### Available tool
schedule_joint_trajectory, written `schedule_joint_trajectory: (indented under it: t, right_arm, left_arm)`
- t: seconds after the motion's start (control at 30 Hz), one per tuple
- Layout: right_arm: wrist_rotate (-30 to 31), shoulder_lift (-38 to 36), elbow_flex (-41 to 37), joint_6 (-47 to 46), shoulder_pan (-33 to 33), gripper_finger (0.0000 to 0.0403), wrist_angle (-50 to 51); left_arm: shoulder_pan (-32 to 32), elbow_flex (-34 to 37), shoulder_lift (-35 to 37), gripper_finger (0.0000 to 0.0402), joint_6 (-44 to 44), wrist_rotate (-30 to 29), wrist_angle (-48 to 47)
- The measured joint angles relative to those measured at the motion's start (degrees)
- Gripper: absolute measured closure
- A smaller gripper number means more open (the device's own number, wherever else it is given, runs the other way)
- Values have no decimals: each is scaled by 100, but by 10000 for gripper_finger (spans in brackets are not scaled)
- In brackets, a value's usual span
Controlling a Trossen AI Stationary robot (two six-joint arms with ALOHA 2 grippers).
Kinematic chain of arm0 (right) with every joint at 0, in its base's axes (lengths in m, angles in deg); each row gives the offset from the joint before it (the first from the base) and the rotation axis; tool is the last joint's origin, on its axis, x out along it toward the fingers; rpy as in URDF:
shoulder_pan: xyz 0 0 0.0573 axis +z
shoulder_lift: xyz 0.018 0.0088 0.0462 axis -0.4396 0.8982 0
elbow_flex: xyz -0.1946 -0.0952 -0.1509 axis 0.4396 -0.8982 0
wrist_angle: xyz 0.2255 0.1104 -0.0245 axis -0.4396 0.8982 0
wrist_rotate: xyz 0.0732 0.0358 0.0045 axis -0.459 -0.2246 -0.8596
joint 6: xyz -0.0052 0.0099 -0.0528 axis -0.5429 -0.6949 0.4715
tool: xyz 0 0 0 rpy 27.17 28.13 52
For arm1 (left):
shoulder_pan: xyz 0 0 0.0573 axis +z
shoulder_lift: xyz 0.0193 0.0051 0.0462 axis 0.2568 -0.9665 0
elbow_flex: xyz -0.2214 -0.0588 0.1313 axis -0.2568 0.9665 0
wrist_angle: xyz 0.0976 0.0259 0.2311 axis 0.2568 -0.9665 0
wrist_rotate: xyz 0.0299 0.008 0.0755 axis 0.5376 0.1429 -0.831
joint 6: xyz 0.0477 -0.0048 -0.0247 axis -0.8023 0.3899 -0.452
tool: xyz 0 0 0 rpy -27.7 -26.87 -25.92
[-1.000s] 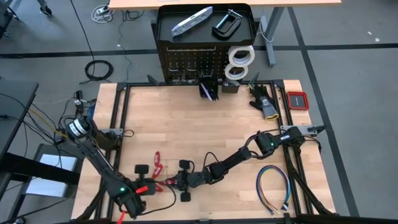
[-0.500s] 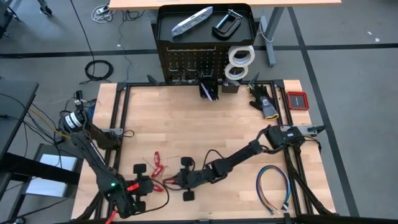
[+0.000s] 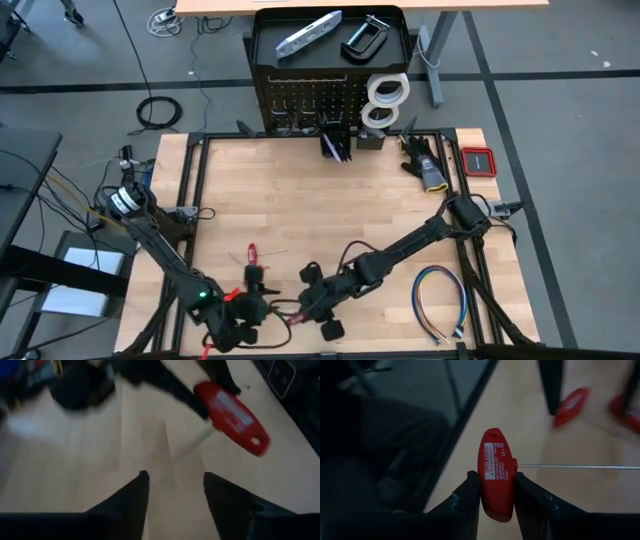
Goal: Hang tools onto peg board
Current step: Hang the red allen wrench on the peg board
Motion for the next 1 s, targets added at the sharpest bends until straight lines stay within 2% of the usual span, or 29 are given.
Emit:
schedule_joint_trajectory:
  t: [0.17, 0.5, 0.73, 1.0]
  right_arm:
    - [-510, 11, -4, -54, 11, 297, -2]
    - [-833, 11, -4, -22, 52, 297, -206]
    - [-883, 11, -2, -17, 57, 296, -482]
    - [-911, 11, -2, -32, 58, 294, -428]
  left_arm:
    - [168, -2, -290, 175, -1431, 26, 938]
    - [581, 0, -487, 187, -1144, 1029, 1124]
    - [732, 0, -487, 235, -933, 1709, 1102]
    - [743, -2, -487, 322, -833, 1725, 1069]
